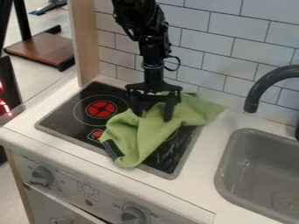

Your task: Move the cloth from right to the left sideof the table

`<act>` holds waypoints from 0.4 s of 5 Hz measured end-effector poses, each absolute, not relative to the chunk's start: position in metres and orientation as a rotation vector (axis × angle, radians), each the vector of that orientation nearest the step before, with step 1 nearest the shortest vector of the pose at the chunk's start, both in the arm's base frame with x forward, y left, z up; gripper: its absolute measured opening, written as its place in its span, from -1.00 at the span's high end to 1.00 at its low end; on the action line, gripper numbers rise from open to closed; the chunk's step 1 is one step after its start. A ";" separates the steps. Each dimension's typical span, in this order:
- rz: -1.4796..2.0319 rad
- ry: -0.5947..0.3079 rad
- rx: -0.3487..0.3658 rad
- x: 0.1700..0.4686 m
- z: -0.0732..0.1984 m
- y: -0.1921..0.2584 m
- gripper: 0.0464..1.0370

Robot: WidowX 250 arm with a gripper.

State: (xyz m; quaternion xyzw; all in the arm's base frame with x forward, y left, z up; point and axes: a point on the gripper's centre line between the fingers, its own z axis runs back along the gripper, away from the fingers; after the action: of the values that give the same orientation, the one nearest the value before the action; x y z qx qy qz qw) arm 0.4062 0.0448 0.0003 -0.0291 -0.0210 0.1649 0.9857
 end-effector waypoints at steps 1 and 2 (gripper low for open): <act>0.405 -0.047 -0.053 0.408 0.003 0.072 -0.92; 0.491 -0.045 -0.045 0.401 0.004 0.105 -0.92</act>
State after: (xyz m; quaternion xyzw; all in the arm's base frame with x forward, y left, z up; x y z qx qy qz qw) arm 0.4013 0.1048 0.0043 -0.0224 -0.0224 0.2432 0.9695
